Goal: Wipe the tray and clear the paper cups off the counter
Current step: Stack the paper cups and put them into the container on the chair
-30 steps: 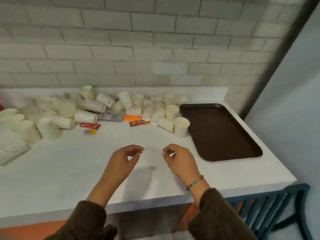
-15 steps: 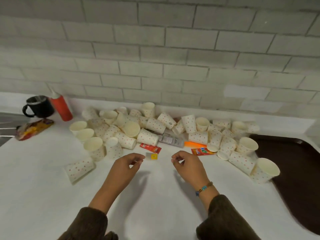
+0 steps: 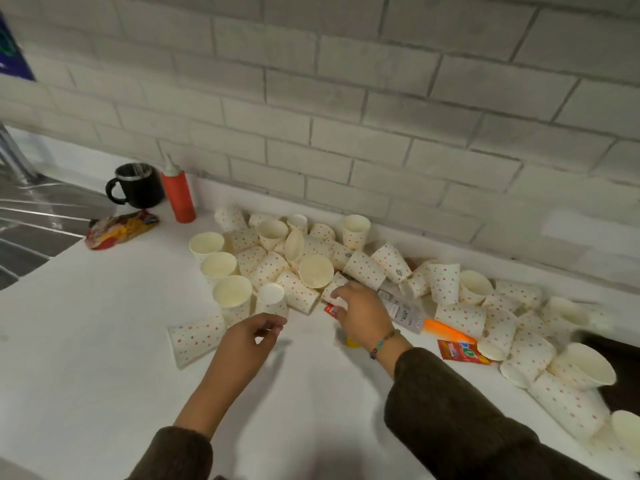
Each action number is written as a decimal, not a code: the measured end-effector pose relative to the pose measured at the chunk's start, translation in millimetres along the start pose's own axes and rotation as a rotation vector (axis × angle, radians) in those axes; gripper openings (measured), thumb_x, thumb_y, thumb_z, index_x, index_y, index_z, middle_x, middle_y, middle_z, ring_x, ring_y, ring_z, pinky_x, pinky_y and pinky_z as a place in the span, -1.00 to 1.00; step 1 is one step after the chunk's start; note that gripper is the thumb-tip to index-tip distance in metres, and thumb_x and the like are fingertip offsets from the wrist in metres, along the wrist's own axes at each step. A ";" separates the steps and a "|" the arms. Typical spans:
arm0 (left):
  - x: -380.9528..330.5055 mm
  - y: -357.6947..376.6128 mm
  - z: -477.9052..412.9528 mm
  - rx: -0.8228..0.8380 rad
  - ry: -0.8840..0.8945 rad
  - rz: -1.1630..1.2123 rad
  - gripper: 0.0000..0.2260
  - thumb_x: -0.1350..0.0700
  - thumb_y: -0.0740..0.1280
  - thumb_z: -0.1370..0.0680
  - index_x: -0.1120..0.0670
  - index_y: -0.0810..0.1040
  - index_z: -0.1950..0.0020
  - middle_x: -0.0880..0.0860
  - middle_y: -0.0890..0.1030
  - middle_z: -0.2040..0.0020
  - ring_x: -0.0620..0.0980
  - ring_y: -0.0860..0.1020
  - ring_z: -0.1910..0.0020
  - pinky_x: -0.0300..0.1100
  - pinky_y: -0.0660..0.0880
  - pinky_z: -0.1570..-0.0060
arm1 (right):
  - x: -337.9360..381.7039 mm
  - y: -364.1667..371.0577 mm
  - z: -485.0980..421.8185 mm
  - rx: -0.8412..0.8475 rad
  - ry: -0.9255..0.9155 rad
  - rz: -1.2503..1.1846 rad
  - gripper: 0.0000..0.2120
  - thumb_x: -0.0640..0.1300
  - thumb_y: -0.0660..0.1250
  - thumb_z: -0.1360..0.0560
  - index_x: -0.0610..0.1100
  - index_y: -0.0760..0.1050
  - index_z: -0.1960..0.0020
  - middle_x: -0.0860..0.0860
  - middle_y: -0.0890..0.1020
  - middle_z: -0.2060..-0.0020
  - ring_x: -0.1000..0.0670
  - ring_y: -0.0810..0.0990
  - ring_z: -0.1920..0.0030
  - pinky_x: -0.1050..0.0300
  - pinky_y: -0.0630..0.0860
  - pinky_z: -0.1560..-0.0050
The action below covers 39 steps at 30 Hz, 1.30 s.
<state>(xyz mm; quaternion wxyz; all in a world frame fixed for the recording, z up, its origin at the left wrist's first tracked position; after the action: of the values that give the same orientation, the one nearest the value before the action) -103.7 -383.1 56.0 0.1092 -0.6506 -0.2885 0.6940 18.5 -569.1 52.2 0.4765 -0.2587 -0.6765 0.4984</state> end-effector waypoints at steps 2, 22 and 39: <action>3.7 -2.9 0.8 -0.016 -0.020 -0.001 -0.81 0.16 0.33 -0.52 -0.15 0.61 0.07 -0.23 0.64 0.10 -0.33 0.56 0.12 -0.55 0.35 0.13 | 3.0 0.4 -23.0 0.005 -0.030 0.041 -0.67 -0.20 0.29 -0.47 -0.07 0.45 -0.23 -0.07 0.47 -0.20 -0.14 0.44 -0.13 0.04 0.42 -0.09; -0.2 -1.4 -34.4 0.005 0.045 -0.020 -0.79 0.21 0.33 -0.51 -0.11 0.63 0.05 -0.20 0.63 0.09 -0.26 0.58 0.10 -0.41 0.41 0.06 | -9.5 -0.4 -57.3 0.237 -0.158 0.374 -0.70 -0.25 0.21 -0.51 -0.21 0.41 -0.24 -0.18 0.55 -0.12 -0.18 0.54 -0.09 0.11 0.42 0.02; -21.7 55.6 -146.3 0.111 0.120 -0.471 -0.71 0.24 0.30 -0.48 0.10 0.59 -0.19 0.20 0.33 -0.43 0.13 0.29 -0.41 -0.07 0.20 -0.39 | -44.0 -43.9 55.9 -0.217 0.085 -0.041 -0.81 -0.14 0.33 -0.46 -0.20 0.51 0.29 -0.08 0.57 0.32 -0.05 0.50 0.29 0.23 0.28 0.26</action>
<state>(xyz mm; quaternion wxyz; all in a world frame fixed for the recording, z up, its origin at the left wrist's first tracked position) 52.9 -401.7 46.0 0.3206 -0.5986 -0.3866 0.6241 -8.3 -645.5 72.9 0.4839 -0.3158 -0.7109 0.4010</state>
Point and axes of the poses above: each hand's wrist, its own z-axis away from the middle knuckle, its own y-axis out of the palm, x = y × z, the point moved 2 cm from there along -z, towards the middle knuckle
